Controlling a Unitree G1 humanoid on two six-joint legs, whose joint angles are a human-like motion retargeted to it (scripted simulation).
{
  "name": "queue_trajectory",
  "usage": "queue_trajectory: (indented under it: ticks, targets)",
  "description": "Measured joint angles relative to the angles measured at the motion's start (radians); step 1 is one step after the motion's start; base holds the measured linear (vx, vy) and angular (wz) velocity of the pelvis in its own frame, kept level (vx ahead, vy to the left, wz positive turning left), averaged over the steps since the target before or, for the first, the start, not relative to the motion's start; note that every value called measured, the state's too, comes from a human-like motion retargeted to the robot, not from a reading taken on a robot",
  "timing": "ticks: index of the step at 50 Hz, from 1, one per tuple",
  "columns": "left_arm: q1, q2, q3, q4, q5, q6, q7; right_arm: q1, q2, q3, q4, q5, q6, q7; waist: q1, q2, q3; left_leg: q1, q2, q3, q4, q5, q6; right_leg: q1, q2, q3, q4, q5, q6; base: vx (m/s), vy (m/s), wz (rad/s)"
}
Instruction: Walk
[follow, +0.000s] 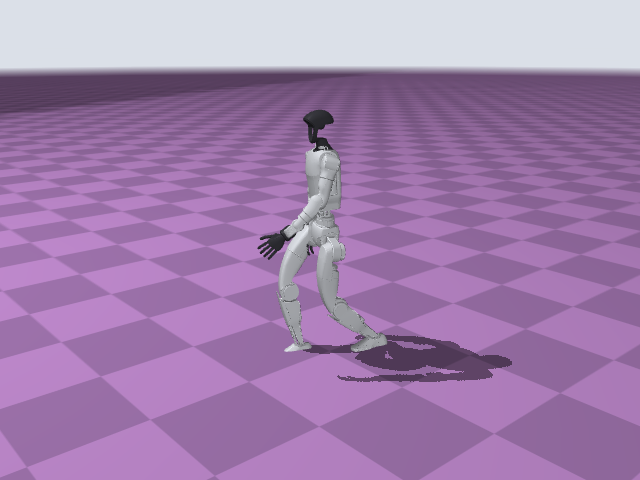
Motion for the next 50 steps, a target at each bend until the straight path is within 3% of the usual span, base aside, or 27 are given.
queue_trajectory:
  ticks: [2, 5, 8, 11, 16, 23, 25, 32, 34, 38, 40, 44, 47, 50]
  targets:
    - [0.036, -0.007, -0.013, 0.022, 0.000, 0.000, 0.001, -0.007, -0.006, 0.010, 0.005, 0.008, -0.010, -0.018, 0.003, 0.027, -0.013, -0.050, 0.048, 0.001, 0.170, 0.052, -0.037, 0.002, 0.032, -0.017, 0.055, -0.013, -0.027, 0.00, -0.06, 0.01]
    - [0.097, -0.020, -0.037, 0.064, 0.010, 0.012, -0.010, -0.034, -0.016, 0.034, -0.004, 0.016, -0.019, -0.039, 0.019, 0.086, -0.046, -0.204, 0.161, -0.001, 0.486, 0.223, -0.092, 0.027, 0.108, -0.057, 0.034, -0.047, -0.086, -0.03, -0.06, -0.04]
    - [0.148, -0.027, -0.057, 0.108, 0.043, 0.038, -0.034, -0.081, -0.028, 0.051, -0.037, -0.006, -0.023, -0.055, 0.055, 0.097, -0.056, -0.364, 0.238, 0.006, 0.706, 0.302, -0.066, 0.096, 0.153, -0.054, -0.037, -0.093, -0.121, -0.02, -0.06, -0.03]
    - [0.197, -0.025, -0.064, 0.152, 0.073, 0.055, -0.052, -0.141, -0.039, 0.063, -0.077, -0.039, -0.030, -0.065, 0.100, 0.072, -0.048, -0.500, 0.249, 0.012, 0.781, 0.241, -0.005, 0.204, 0.169, -0.024, -0.137, -0.116, -0.120, 0.00, -0.02, 0.00]
    - [0.305, -0.009, -0.033, 0.209, 0.077, 0.059, -0.075, -0.239, -0.053, 0.078, -0.151, -0.066, -0.048, -0.068, 0.167, 0.016, -0.024, -0.653, 0.179, 0.040, 0.585, 0.146, 0.038, 0.386, 0.155, 0.031, -0.269, -0.134, -0.092, 0.00, 0.00, -0.20]
    - [0.463, 0.007, 0.035, 0.246, 0.077, 0.057, -0.108, -0.323, -0.050, 0.069, -0.240, -0.067, -0.072, -0.063, 0.206, -0.037, -0.027, -0.732, 0.032, 0.056, 0.037, 0.179, -0.019, 0.538, 0.088, 0.040, -0.349, -0.169, -0.063, 0.00, 0.00, -0.10]
    - [0.492, 0.014, 0.055, 0.246, 0.080, 0.060, -0.115, -0.337, -0.052, 0.062, -0.257, -0.070, -0.068, -0.055, 0.204, -0.072, -0.042, -0.694, -0.033, 0.064, -0.156, 0.227, -0.017, 0.549, 0.035, 0.040, -0.330, -0.195, -0.053, 0.00, 0.00, 0.00]
    - [0.534, 0.009, 0.069, 0.284, 0.087, 0.072, -0.127, -0.278, -0.029, 0.067, -0.256, -0.086, -0.060, -0.040, 0.195, -0.107, -0.040, -0.657, -0.116, 0.084, 0.020, 0.248, 0.027, 0.561, -0.061, 0.061, 0.040, -0.243, 0.000, 0.01, 0.00, 0.00]
    - [0.522, 0.004, 0.062, 0.289, 0.085, 0.077, -0.128, -0.246, -0.019, 0.069, -0.230, -0.088, -0.053, -0.023, 0.181, -0.139, -0.043, -0.626, -0.164, 0.101, 0.045, 0.242, 0.056, 0.525, -0.117, 0.079, 0.213, -0.173, 0.042, 0.00, 0.00, 0.00]
    - [0.449, 0.000, 0.032, 0.269, 0.091, 0.087, -0.122, -0.201, 0.001, 0.068, -0.156, -0.093, -0.033, 0.021, 0.135, -0.208, -0.057, -0.544, -0.268, 0.122, -0.008, 0.234, 0.111, 0.364, -0.238, 0.124, 0.584, 0.063, 0.111, -0.01, 0.03, 0.14]
    - [0.394, 0.001, 0.014, 0.246, 0.092, 0.091, -0.110, -0.185, 0.006, 0.066, -0.118, -0.101, -0.021, 0.037, 0.108, -0.211, -0.058, -0.496, -0.284, 0.108, -0.036, 0.219, 0.122, 0.277, -0.283, 0.123, 0.714, 0.080, 0.083, 0.00, 0.00, 0.00]
    - [0.257, 0.003, -0.006, 0.194, 0.076, 0.090, -0.072, -0.152, 0.002, 0.056, -0.058, -0.103, -0.004, 0.049, 0.053, -0.183, -0.048, -0.370, -0.281, 0.062, -0.121, 0.196, 0.114, 0.111, -0.345, 0.095, 0.801, -0.072, -0.013, 0.00, 0.00, 0.00]
    - [0.156, 0.003, 0.001, 0.149, 0.041, 0.078, -0.046, -0.127, -0.002, 0.042, -0.030, -0.091, 0.003, 0.048, 0.016, -0.153, -0.035, -0.275, -0.259, 0.027, -0.183, 0.180, 0.098, 0.010, -0.342, 0.064, 0.709, -0.166, -0.050, 0.00, 0.00, 0.00]
    - [0.068, 0.002, 0.013, 0.097, 0.006, 0.059, -0.027, -0.100, -0.003, 0.025, -0.013, -0.078, 0.012, 0.045, -0.009, -0.120, -0.024, -0.197, -0.224, 0.000, -0.229, 0.160, 0.083, -0.060, -0.294, 0.032, 0.509, -0.192, -0.044, 0.00, 0.00, 0.00]
